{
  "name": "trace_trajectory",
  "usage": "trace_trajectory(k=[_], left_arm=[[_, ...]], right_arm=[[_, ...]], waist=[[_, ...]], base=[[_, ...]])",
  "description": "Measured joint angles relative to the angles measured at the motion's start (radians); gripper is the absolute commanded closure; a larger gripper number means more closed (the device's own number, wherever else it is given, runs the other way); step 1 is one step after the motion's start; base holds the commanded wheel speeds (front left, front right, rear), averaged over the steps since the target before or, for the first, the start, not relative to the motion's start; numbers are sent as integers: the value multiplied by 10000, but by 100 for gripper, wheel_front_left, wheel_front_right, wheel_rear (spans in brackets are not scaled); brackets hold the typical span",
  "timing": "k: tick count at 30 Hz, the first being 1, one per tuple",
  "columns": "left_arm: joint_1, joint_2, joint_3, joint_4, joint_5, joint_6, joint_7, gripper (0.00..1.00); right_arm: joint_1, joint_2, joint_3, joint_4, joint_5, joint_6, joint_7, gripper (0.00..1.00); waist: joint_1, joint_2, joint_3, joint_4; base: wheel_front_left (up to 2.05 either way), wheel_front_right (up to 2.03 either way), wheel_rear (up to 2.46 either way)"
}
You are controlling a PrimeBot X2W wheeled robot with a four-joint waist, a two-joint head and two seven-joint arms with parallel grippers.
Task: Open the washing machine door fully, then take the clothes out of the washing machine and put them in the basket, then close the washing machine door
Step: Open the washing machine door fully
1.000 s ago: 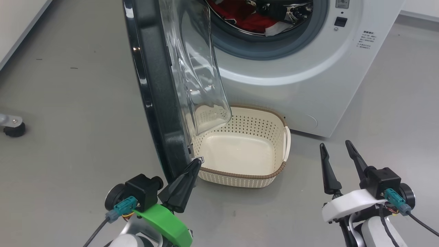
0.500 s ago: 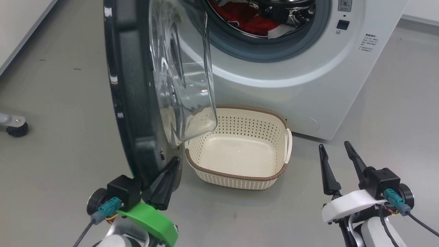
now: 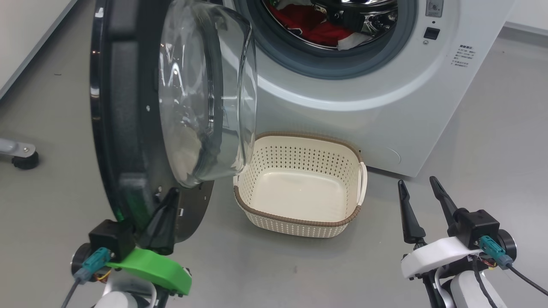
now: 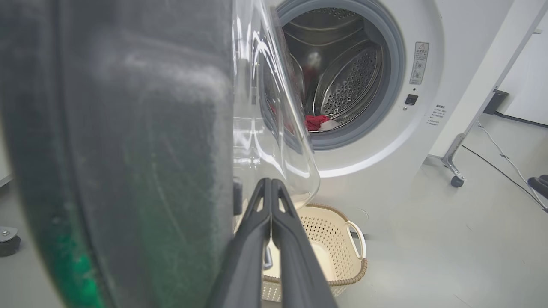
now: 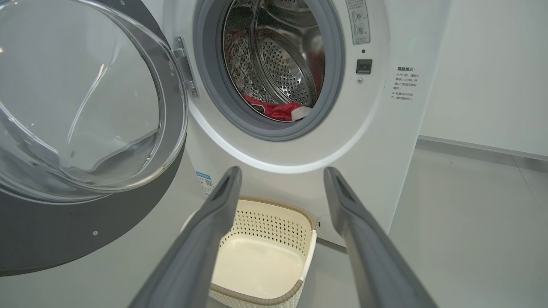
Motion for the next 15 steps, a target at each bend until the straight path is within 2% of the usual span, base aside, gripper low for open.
trace_trajectory(k=[15], left_arm=[[-94,247,1143,748,-173,278,-882,100]], right_arm=[[-10,12,-58,-71,-270,44,0,0]], waist=[[0,0,446,56]], base=[[0,0,0]])
